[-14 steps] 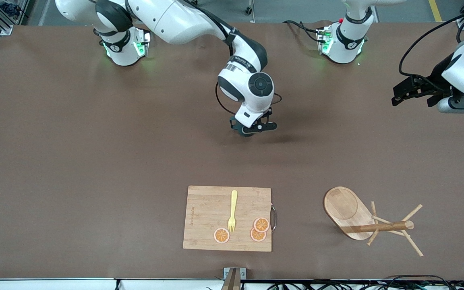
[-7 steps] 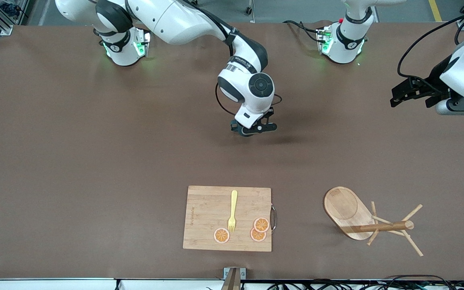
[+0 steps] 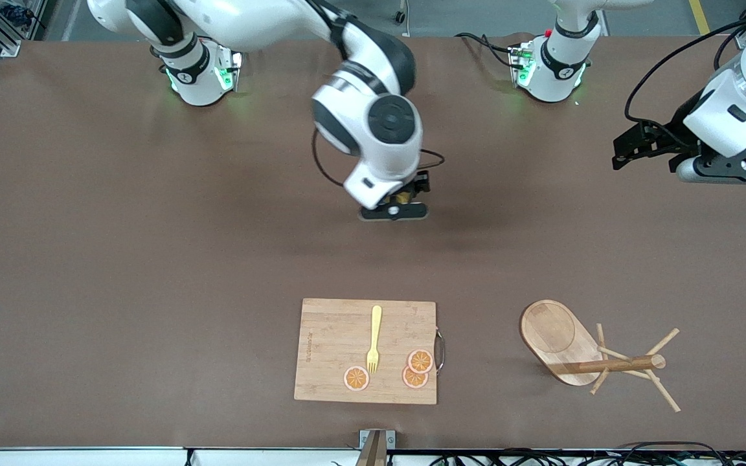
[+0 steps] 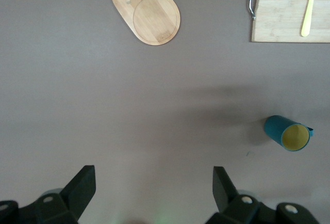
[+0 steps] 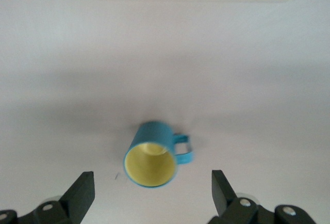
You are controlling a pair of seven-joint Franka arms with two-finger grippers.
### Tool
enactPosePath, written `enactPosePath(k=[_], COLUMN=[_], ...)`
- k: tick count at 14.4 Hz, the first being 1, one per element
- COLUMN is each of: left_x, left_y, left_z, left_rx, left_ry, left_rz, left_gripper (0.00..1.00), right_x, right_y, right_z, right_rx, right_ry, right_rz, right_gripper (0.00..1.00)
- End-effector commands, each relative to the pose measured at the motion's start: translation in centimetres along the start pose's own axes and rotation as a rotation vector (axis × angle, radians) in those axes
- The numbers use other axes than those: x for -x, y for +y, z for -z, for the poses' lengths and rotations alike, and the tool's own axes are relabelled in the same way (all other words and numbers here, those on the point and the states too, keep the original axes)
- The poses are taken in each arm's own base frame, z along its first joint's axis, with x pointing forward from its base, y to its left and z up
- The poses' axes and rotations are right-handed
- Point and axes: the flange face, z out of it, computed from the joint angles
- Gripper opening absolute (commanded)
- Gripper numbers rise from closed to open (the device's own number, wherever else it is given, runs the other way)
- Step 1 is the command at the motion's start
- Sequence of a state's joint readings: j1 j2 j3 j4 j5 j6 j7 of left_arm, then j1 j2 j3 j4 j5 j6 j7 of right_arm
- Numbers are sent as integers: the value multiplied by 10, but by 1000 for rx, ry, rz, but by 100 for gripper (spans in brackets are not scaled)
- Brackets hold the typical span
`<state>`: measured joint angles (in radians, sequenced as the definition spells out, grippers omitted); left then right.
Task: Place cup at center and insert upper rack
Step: 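Lift the teal mug with the right gripper and carry it to the table center, then set the mug down, open the right gripper while the left gripper approaches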
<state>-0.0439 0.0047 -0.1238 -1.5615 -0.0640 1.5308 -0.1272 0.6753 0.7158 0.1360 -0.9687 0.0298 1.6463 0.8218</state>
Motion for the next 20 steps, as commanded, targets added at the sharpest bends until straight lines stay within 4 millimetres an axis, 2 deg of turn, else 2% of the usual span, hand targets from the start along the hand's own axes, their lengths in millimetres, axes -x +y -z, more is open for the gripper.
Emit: enactPosePath(k=[1,2,4,6,7,12,13,15,18,20], left_x=[12,18,31,47,55,101,113,135,167,187], left_y=[27,41,76,118,139,239,259,294,344,370], left_z=[1,0,-4,-7,-8,-20,-23,-31,-53,-69], left_rx=[3,-2,-12,-23,-24,-21,-17,0,37,53], left_ry=[-10,-16,-24,-26,-19,2,7,25,52,103], left_rz=[23,33,32,60,71,78,77,81,130,153], left_gripper=[100,100,100,100,100,100,100,100,100,100], right_x=[-38,-55,-98,-119,-118,-110,-105,-94,-73,-66], right_y=[94,134,232,322,354,457,485,519,558,564], right_z=[84,106,130,149,157,198,211,222,238,248], right_rx=[-15,-11,-9,-6,2,18,38,79,57,44], right_ry=[33,40,29,3,-25,10,31,43,97,137], right_rz=[-74,-60,-28,-46,-66,-192,-188,-89,-97,-88], right_gripper=[100,100,100,100,100,100,100,100,100,100])
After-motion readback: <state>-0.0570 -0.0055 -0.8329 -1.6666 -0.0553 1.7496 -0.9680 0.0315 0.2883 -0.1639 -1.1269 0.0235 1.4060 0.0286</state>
